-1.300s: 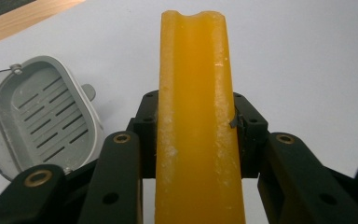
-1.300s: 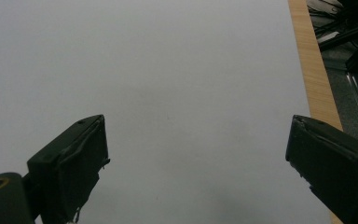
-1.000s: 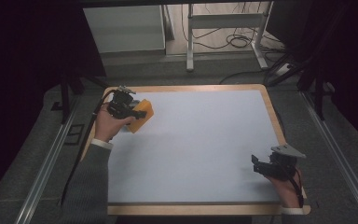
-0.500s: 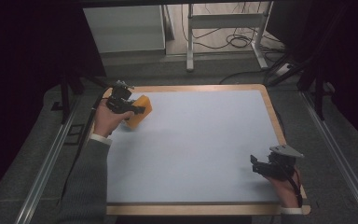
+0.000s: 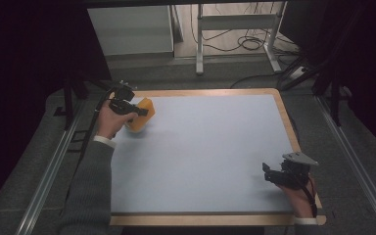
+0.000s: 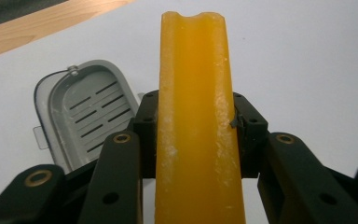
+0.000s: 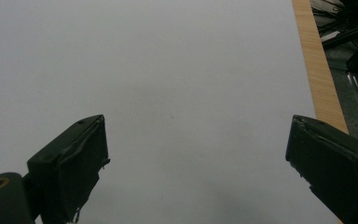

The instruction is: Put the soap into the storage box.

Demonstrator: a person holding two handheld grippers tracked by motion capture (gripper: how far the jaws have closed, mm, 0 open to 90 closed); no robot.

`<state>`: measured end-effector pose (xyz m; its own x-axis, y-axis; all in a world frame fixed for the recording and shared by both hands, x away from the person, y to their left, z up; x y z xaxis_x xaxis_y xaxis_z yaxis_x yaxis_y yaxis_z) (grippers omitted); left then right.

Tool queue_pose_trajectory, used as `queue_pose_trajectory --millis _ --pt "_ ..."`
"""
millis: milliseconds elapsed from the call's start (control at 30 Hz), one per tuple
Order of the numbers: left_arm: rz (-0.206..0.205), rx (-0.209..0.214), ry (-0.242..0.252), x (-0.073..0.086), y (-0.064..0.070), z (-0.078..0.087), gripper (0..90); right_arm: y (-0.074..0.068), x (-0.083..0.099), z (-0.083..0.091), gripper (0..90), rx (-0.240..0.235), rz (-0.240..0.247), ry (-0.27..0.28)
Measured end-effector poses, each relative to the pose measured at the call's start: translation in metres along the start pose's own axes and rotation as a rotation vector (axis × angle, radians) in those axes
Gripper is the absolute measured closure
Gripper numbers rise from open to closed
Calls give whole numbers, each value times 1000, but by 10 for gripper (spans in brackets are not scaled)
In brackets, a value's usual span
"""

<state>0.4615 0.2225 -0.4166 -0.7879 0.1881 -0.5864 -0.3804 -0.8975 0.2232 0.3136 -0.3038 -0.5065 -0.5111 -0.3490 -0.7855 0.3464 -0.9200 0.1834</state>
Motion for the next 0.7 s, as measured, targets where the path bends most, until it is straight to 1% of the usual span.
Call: queue_pose_trajectory --millis 233,467,533,700 --pt "29 -12 -3 -2 -10 -9 612 1 2 -2 57 4 -2 -16" --pt "60 -20 5 -3 -19 -12 612 2 1 1 57 6 -6 -5" --pt "71 -16 13 -3 -22 -14 612 2 0 2 57 7 -6 -1" --pt "91 -25 3 -4 -28 -21 612 3 0 2 57 8 -2 -2"
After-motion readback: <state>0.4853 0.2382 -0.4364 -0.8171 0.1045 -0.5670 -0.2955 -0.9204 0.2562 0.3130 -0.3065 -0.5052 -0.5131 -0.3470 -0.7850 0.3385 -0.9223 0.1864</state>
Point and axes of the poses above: each handheld gripper's, and its own axes: z roughly backward along the jaws, x roughly out of its underside, y roughly to its right, the point moved 1 cm from there along -z, roughly forward along the jaws, and after that the axes turned 7 degrees about z, right-handed, at the moved point
